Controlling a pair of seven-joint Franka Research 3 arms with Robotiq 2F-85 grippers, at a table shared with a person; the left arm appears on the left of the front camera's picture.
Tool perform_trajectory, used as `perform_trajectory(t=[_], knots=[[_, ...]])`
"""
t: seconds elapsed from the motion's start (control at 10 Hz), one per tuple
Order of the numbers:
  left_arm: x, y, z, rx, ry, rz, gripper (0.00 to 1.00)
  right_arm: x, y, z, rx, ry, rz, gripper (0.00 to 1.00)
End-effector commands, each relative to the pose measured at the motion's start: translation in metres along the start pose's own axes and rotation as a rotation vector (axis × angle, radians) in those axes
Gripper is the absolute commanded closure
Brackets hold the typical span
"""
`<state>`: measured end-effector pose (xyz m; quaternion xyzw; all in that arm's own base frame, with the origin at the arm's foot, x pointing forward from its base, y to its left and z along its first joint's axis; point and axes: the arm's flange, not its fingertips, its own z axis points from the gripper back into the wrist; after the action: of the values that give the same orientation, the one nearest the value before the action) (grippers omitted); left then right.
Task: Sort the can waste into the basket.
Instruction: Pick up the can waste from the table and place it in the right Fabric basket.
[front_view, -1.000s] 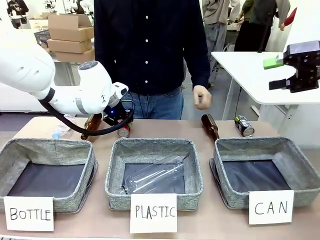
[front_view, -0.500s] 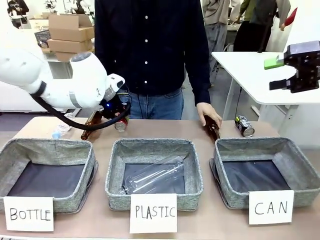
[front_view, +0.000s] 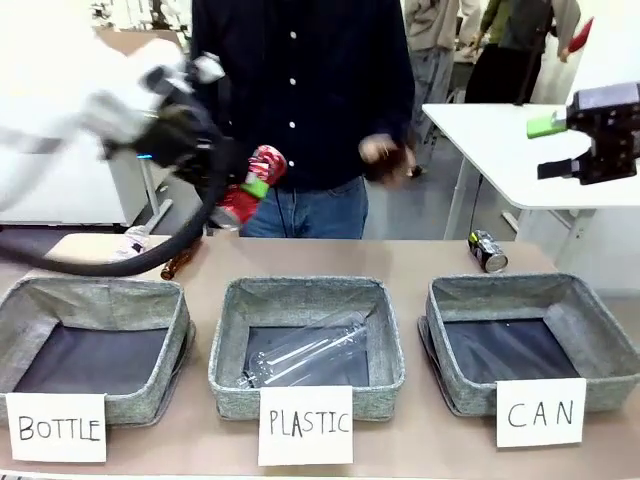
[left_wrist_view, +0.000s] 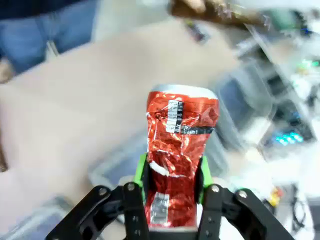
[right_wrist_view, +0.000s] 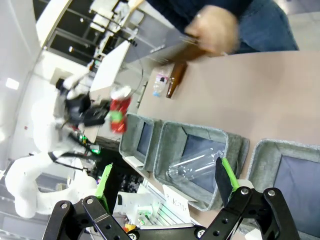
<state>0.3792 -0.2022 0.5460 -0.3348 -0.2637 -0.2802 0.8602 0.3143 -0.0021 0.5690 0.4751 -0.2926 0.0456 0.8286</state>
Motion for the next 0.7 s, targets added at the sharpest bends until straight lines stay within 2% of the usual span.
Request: perform_trajectory(t=[0.0,0.1,0.2,0.5,0.6], knots=[[-0.091,0.046,0.022,-0.416,0.209,-0.244,1.0,-0.006,-0.004,-0.002,0.024,-0.009,0.021,0.0],[-0.096,0.049,0.008,-0.368,0.253,-0.249,1.0,-0.006,-0.004,-0.002,0.024,-0.009,0.021,0.0],[-0.047,0.0,0.019,-0.168,0.02,-0.087,1.0,-0.006,-0.004,-0.002,0.024,-0.009,0.021,0.0],[-0.047,0.0,0.019,-0.168,0.02,-0.087,1.0,-0.006,-0.004,-0.002,0.024,-0.009,0.021,0.0],[-0.063,0.006,0.024,-0.216,0.047,-0.124,0.55,0.0,0.0,0.0,-0.001,0.001,0.0,0.0]])
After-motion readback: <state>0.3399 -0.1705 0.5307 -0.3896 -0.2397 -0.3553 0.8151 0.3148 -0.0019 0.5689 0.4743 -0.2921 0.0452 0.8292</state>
